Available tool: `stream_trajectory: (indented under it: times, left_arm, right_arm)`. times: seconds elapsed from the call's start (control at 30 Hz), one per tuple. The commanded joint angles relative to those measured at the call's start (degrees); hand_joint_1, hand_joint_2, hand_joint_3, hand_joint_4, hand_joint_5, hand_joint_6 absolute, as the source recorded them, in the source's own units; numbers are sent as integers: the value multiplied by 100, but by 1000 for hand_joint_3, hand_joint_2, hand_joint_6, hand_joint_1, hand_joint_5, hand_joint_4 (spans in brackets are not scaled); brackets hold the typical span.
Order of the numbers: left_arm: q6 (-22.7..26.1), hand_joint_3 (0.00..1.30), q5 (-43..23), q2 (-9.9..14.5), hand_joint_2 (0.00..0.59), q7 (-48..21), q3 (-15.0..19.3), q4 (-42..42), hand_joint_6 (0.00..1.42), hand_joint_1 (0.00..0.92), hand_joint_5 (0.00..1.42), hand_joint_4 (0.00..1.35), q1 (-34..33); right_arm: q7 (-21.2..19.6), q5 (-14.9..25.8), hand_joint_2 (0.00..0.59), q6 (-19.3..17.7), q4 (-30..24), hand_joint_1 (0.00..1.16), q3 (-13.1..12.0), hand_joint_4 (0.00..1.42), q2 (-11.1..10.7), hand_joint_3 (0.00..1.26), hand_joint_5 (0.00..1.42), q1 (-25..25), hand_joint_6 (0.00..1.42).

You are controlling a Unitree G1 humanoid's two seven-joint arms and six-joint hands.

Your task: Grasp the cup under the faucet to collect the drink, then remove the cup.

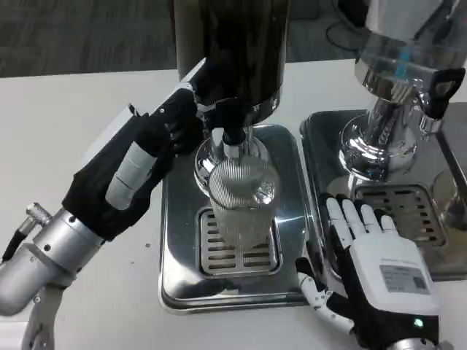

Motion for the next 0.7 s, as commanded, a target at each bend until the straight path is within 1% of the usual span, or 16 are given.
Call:
stream_trajectory:
  times: [0.03, 0.17, 0.2, 0.43, 0.7]
  left_arm:
    - [84, 71, 104, -98, 91, -118, 83, -246, 188, 0, 214, 0, 19]
    - [134, 91, 176, -167, 91, -156, 105, -397, 208, 0, 230, 0, 237]
    - [145, 99, 192, -184, 99, -168, 107, -398, 213, 0, 235, 0, 274]
    - [162, 115, 327, -162, 103, -212, 109, -454, 234, 0, 262, 0, 332]
    - [-180, 145, 1094, 30, 106, -110, 23, -790, 240, 0, 269, 14, 468]
  right_arm:
    - [-25, 5, 404, 22, -64, 232, -15, 0, -10, 0, 0, 47, 0]
    - [-5, 67, 411, -1, -33, 237, -41, 0, -11, 0, 0, 26, 0]
    - [0, 68, 412, -12, -16, 238, -43, 0, -21, 0, 0, 3, 0]
    - [36, 118, 415, -50, 62, 243, -45, 0, -42, 0, 0, -84, 0]
    - [36, 228, 416, -93, 122, 247, -69, 0, -55, 0, 0, -115, 0]
